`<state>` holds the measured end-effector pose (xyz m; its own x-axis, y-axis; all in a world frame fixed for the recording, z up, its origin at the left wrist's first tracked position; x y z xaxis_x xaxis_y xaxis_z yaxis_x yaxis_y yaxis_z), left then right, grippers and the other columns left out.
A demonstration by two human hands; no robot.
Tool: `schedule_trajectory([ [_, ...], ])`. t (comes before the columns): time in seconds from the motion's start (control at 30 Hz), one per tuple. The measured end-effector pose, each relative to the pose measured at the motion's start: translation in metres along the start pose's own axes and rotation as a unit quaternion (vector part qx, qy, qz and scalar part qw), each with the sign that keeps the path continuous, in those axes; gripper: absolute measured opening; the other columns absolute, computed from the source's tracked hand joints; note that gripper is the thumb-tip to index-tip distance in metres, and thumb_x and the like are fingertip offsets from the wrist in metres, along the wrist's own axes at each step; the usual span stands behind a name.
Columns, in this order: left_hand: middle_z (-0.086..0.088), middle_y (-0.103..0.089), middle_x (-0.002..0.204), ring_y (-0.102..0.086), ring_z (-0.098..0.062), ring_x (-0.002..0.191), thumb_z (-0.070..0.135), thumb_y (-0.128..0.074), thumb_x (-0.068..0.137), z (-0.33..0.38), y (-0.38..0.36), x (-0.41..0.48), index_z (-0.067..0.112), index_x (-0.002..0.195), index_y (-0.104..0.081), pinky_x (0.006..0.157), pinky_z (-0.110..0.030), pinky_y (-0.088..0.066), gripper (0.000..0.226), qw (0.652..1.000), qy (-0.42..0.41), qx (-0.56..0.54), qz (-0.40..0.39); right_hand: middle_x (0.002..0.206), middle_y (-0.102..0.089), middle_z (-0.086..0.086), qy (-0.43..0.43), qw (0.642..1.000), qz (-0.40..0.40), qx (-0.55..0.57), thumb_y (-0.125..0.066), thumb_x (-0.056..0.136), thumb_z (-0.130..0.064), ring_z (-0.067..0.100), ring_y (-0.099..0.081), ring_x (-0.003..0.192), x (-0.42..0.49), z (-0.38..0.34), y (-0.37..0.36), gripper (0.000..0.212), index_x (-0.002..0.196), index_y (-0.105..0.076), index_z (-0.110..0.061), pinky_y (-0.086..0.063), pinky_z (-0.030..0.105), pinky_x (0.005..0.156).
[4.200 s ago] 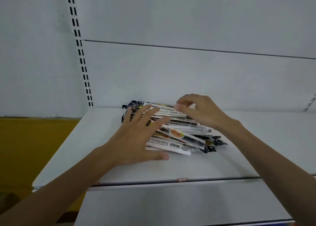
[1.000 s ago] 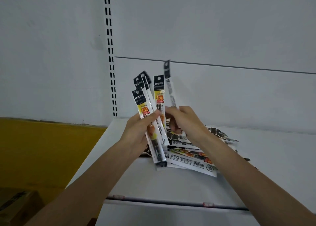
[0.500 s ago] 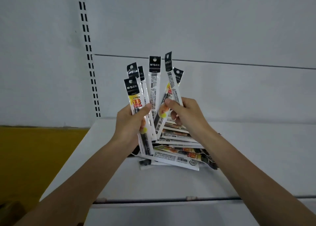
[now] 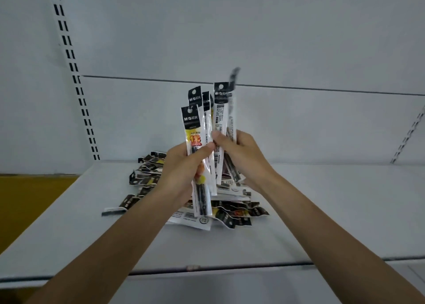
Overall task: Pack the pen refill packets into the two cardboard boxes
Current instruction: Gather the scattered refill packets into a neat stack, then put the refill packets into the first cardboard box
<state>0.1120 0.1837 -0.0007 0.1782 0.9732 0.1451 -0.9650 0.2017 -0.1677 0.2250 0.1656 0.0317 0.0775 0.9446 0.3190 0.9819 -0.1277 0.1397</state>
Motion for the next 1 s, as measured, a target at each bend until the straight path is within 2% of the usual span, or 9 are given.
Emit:
schedule_trajectory([
  [0.07,0.004,-0.048,0.054,-0.037,-0.008,0.047,0.020,-0.063,0.084,-0.004,-0.011,-0.003,0.017,0.082,-0.065,0.041,-0.017,-0.033,0.005,1.000,0.009,-0.010,0.003,0.094,-0.071,0.003,-0.008,1.000,0.003,0.015,-0.052,0.094,-0.022,0.015,-0.069,0.088,-0.003,0.005,0.014,0.017,0.103,-0.064,-0.014,-0.056,0.028,0.081],
  [0.13,-0.002,-0.059,0.069,-0.043,-0.014,0.057,0.021,-0.060,0.087,-0.006,-0.024,-0.007,0.020,0.089,-0.066,0.050,-0.021,-0.037,0.006,1.000,0.007,-0.007,-0.001,0.090,-0.071,0.000,-0.024,0.999,0.017,0.033,-0.048,0.096,-0.017,0.011,-0.069,0.083,-0.007,0.013,0.032,0.019,0.108,-0.061,-0.011,-0.056,0.024,0.078],
  [0.27,0.006,-0.069,0.075,-0.062,-0.004,0.066,0.017,-0.053,0.090,-0.006,-0.062,-0.011,0.021,0.086,-0.061,0.064,-0.023,-0.047,0.010,0.999,-0.013,0.035,-0.017,0.075,-0.069,0.002,-0.050,0.992,0.073,0.090,-0.040,0.099,-0.017,0.020,-0.069,0.074,-0.023,0.027,0.084,0.016,0.099,-0.054,-0.009,-0.057,0.036,0.075],
  [0.4,0.000,-0.045,0.067,-0.044,-0.011,0.054,0.016,-0.051,0.089,-0.024,-0.104,-0.008,0.016,0.073,-0.048,0.045,-0.018,-0.040,0.016,0.999,0.013,0.045,-0.008,0.064,-0.054,0.004,-0.062,0.983,0.160,0.062,-0.048,0.095,-0.017,0.013,-0.050,0.043,-0.053,0.033,0.173,0.007,0.092,-0.050,-0.010,-0.045,0.027,0.045],
  [0.53,0.008,-0.031,0.052,-0.028,-0.006,0.041,0.020,-0.050,0.090,-0.052,-0.196,-0.021,0.017,0.070,-0.040,0.037,-0.017,-0.025,0.022,0.993,0.047,0.021,-0.105,0.060,-0.041,-0.004,-0.121,0.963,0.219,-0.098,-0.063,0.085,-0.038,0.010,-0.035,0.046,-0.100,0.048,0.274,0.027,0.079,-0.049,-0.016,-0.033,0.023,0.047],
  [0.63,0.002,-0.040,0.052,-0.037,-0.011,0.043,0.023,-0.045,0.092,-0.070,-0.282,-0.043,0.011,0.074,-0.051,0.041,-0.022,-0.034,0.021,0.979,0.070,0.039,-0.187,0.067,-0.048,-0.004,-0.156,0.925,0.277,-0.211,-0.052,0.088,-0.047,0.013,-0.042,0.058,-0.155,0.052,0.352,0.037,0.078,-0.055,-0.011,-0.035,0.028,0.060],
  [0.8,-0.002,-0.048,0.061,-0.043,-0.013,0.049,0.026,-0.043,0.091,-0.087,-0.413,-0.092,0.013,0.087,-0.058,0.047,-0.023,-0.039,0.021,0.942,0.067,0.090,-0.317,0.071,-0.055,0.001,-0.201,0.869,0.349,-0.288,-0.043,0.095,-0.030,0.014,-0.047,0.060,-0.253,0.043,0.465,0.030,0.072,-0.050,-0.011,-0.040,0.027,0.057],
  [0.93,0.000,-0.049,0.065,-0.040,-0.012,0.051,0.027,-0.045,0.091,-0.095,-0.506,-0.127,0.015,0.097,-0.054,0.048,-0.022,-0.036,0.016,0.912,0.054,0.098,-0.395,0.066,-0.051,0.005,-0.248,0.846,0.398,-0.253,-0.043,0.095,-0.022,0.019,-0.047,0.057,-0.325,0.046,0.537,0.024,0.075,-0.051,-0.011,-0.042,0.030,0.054],
  [1.0,-0.001,-0.052,0.068,-0.043,-0.013,0.052,0.026,-0.045,0.092,-0.098,-0.549,-0.141,0.017,0.090,-0.050,0.049,-0.023,-0.038,0.010,0.901,0.047,0.089,-0.423,0.067,-0.053,0.006,-0.256,0.831,0.423,-0.256,-0.043,0.095,-0.020,0.019,-0.046,0.055,-0.358,0.046,0.568,0.020,0.082,-0.053,-0.010,-0.040,0.031,0.052],
])
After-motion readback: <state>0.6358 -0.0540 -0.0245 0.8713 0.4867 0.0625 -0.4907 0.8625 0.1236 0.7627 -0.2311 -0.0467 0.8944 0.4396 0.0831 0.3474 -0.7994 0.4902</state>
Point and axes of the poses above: each hand's wrist, its own x-axis towards the middle knuckle, its own y-axis out of the back of the hand, z = x × y, the point moved 10 cm from there along x, towards the middle knuckle
